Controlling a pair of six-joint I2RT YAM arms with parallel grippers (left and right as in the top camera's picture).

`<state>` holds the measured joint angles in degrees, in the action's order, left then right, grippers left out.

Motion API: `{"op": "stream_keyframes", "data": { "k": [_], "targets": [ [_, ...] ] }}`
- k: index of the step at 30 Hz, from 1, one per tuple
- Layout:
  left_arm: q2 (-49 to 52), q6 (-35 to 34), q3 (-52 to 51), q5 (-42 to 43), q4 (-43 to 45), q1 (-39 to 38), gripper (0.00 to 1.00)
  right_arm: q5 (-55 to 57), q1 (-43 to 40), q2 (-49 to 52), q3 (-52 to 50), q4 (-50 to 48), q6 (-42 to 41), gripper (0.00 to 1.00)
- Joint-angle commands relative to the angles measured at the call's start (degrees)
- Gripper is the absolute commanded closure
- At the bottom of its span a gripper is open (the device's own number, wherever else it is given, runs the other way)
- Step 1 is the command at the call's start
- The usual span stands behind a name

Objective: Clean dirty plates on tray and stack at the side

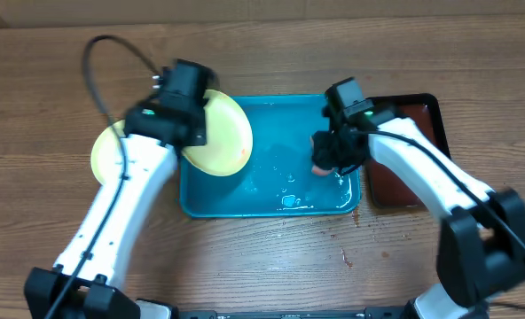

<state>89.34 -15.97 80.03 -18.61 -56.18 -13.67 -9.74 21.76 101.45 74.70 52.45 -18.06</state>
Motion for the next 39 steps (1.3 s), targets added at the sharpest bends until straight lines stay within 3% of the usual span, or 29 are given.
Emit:
{"op": "stream_keyframes", "data": {
  "k": [1, 6, 16, 22, 29, 39],
  "targets": [
    [-1.9, 2.4, 0.8, 21.3, -0.1, 6.9, 0.96, 3.1, -3.0, -5.0, 1.9, 1.5, -1.3, 0.96],
    [-1.9, 5.7, 0.8, 31.9, -2.5, 19.0, 0.96, 7.0, -8.9, -7.8, 1.9, 5.2, -1.2, 0.96],
    [-0.5, 7.2, 0.0, 29.2, -3.9, 35.8, 0.96, 13.7, -21.7, -8.0, 1.5, 7.0, 0.5, 0.96],
    [3.2, 4.1, -4.1, 22.4, 1.8, 38.8, 0.96, 15.0, -26.2, -7.0, 0.9, 5.6, 0.5, 0.96],
    [7.5, 1.3, -5.3, 20.5, 7.7, 40.3, 0.96, 15.0, -27.2, -3.1, -0.5, 2.3, 1.9, 0.96],
    [12.6, 1.3, -5.4, 18.2, 8.5, 41.2, 0.96, 15.0, -27.2, 3.2, -0.5, -0.1, 2.3, 0.96]
  ]
}}
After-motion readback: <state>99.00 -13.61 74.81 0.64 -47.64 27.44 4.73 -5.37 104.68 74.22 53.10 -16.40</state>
